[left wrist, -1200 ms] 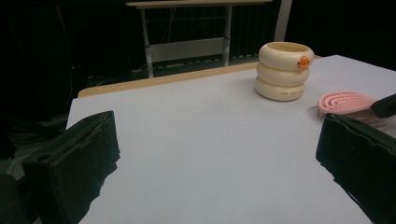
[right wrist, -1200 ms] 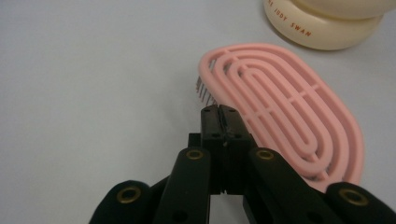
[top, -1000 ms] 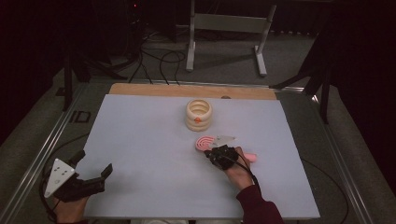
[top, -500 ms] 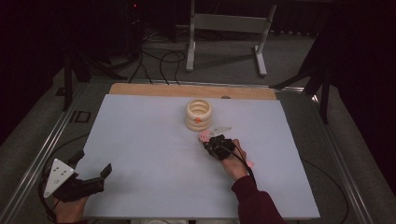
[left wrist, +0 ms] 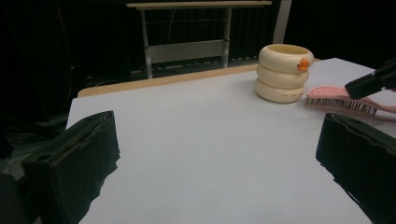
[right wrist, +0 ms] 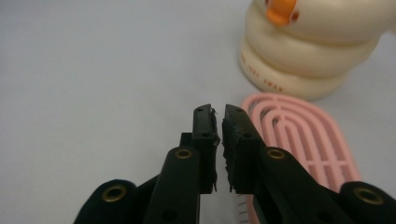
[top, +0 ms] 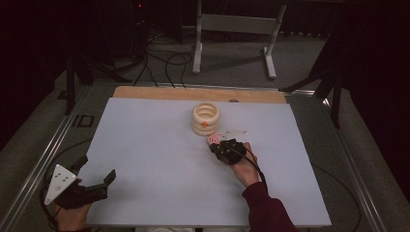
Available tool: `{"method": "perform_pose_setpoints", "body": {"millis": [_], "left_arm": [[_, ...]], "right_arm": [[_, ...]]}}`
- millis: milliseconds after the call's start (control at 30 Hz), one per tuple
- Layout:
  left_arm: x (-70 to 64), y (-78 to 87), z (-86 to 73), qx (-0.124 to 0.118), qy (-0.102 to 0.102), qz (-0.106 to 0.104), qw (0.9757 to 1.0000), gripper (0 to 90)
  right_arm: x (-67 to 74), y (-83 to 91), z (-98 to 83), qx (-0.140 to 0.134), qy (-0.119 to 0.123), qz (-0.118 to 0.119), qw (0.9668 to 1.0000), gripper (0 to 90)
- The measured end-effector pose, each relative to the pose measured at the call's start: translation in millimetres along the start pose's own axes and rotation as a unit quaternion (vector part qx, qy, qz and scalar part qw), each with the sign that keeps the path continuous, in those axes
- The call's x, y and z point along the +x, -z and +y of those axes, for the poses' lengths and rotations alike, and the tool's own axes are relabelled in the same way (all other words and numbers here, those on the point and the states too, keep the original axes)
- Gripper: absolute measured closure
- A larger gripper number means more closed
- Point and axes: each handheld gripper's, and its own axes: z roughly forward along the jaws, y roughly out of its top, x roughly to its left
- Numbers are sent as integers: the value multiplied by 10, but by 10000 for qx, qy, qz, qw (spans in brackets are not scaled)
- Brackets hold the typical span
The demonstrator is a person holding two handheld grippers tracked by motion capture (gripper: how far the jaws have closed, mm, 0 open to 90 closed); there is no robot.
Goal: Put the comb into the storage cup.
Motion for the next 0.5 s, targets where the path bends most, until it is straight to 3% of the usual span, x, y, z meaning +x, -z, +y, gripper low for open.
{"method": "perform_pose_setpoints", "body": {"millis": [200,300,333,400,500], "left_arm": [[-24,-11,14,42,-15,-27,10000,0],[-36,-16,22,61,-50,-44,10000,0],[-44,-21,24,57,-55,-47,10000,0],[-54,-30,29,74,-70,-71,9999,0],[-67,-56,32,116,-88,-119,9998,0]], "right_arm": [[-8,422,-59,-661,50,5,9978,615],[-28,547,-100,-799,-5,-36,9968,582],[-99,800,-210,-1016,-92,-175,9946,489],[-124,884,-254,-1105,-136,-220,9935,466],[-211,1193,-451,-1431,-329,-360,9885,371]]}}
